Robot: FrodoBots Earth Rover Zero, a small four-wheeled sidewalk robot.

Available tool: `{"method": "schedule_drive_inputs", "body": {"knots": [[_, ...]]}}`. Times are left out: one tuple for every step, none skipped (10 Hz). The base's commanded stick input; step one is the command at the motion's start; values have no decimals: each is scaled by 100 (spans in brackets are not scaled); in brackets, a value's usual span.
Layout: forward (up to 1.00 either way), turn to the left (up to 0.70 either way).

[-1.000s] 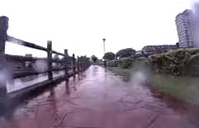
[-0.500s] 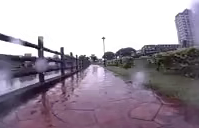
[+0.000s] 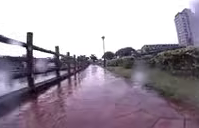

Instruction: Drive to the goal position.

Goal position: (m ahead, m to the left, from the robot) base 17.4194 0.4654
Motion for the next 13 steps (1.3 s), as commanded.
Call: {"method": "schedule_drive_inputs", "body": {"knots": [[100,0],[100,0],[100,28],[100,36],[100,6],[100,0],[100,0],[100,0],[100,0],[100,0],[100,0],[100,0],[100,0]]}}
